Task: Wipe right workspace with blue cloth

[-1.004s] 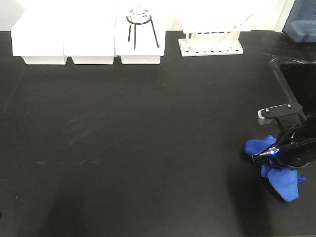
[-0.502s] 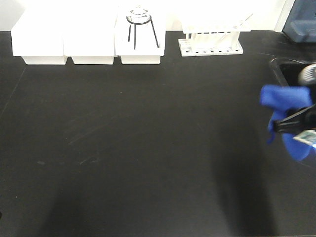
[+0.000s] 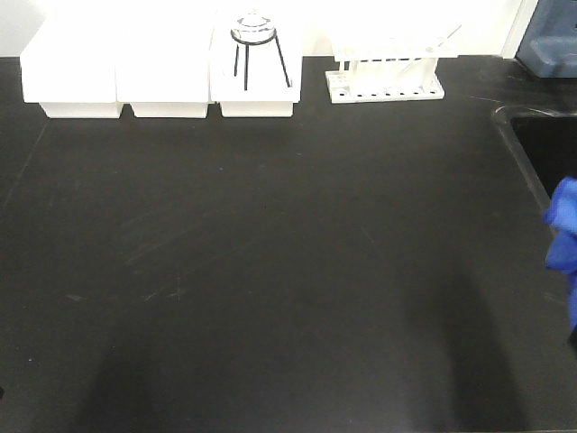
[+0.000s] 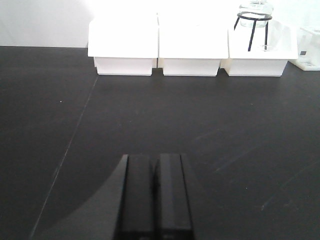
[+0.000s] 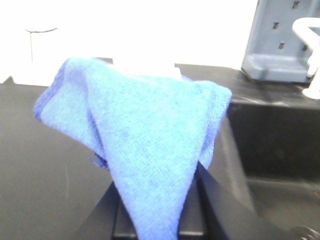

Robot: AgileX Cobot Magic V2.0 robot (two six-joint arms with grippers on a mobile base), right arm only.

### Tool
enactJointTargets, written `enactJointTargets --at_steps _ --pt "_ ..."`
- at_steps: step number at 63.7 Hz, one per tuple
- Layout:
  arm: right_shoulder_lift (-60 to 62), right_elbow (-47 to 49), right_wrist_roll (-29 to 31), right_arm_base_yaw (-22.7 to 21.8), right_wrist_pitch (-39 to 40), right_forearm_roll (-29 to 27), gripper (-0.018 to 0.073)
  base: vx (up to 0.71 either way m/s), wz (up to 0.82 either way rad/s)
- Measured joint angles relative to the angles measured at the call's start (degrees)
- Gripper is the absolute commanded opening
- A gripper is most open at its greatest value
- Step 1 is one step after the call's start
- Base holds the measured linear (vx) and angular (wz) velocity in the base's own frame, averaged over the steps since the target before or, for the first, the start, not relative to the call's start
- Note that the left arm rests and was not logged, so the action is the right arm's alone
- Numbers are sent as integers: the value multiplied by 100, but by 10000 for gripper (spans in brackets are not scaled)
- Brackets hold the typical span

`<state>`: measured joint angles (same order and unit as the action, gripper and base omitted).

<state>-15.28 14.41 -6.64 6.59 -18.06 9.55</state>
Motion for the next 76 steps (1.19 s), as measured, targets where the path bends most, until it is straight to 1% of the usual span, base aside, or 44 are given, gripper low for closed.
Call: enactJointTargets --at_steps 11,20,25,76 --pt "12 -761 219 0 1478 31 -4 0 0" --pt "-4 -878 257 0 2005 43 -3 0 0" --pt "-4 -878 268 0 2093 43 -1 0 0" --pt "-4 -884 279 0 2098 56 -1 0 0"
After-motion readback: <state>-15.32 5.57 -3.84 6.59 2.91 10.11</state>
